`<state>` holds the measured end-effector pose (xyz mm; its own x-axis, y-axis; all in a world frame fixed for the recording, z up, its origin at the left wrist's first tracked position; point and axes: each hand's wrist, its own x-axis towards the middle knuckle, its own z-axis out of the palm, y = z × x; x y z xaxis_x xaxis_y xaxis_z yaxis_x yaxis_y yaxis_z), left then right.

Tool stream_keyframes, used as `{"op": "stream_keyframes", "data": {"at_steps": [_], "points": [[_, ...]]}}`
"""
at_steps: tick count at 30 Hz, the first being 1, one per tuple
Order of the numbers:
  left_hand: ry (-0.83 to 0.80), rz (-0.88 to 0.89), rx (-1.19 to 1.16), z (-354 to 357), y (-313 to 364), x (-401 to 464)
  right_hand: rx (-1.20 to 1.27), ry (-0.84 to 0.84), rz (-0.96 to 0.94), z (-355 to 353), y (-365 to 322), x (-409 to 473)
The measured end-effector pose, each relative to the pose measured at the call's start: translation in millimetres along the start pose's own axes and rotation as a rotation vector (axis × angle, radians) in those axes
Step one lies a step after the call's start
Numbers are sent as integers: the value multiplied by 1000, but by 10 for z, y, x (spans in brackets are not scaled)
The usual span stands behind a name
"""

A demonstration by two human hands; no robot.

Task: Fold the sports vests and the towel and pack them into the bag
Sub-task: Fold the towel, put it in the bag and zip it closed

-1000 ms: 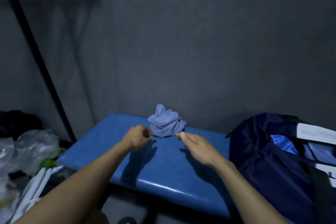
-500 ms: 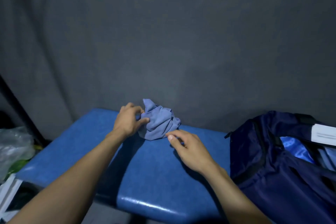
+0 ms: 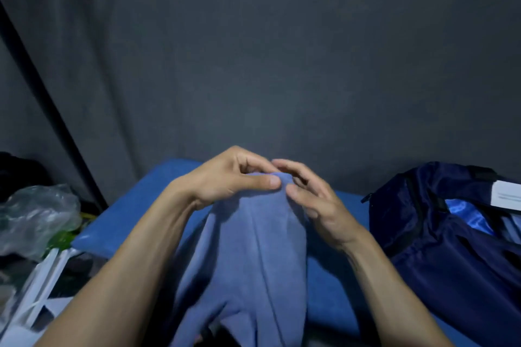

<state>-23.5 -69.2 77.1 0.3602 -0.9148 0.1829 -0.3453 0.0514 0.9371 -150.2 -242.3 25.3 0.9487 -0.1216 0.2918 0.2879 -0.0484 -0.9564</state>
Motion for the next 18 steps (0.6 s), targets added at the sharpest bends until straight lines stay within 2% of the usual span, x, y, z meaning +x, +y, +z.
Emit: {"op": "stream_keyframes", "data": {"at_steps": [4, 7, 9, 11, 14, 16, 18], "points": [[80, 42, 166, -44, -58, 18, -35, -169, 161, 33, -40, -4], [95, 57, 226, -84, -134, 41, 113, -191, 263, -33, -38, 17], [142, 76, 270, -137, -240, 65, 207, -211, 238, -63, -59, 48], [165, 61, 282, -229, -362, 58, 296, -114, 164, -115, -98, 91], [99, -30, 269, -376, -577, -39, 512, 161, 93, -265, -142, 122], [89, -110, 276, -496, -739, -131, 629, 235, 70, -356, -166, 122], [149, -159, 293, -668, -908, -234, 697, 230, 59, -441, -159, 119]]}}
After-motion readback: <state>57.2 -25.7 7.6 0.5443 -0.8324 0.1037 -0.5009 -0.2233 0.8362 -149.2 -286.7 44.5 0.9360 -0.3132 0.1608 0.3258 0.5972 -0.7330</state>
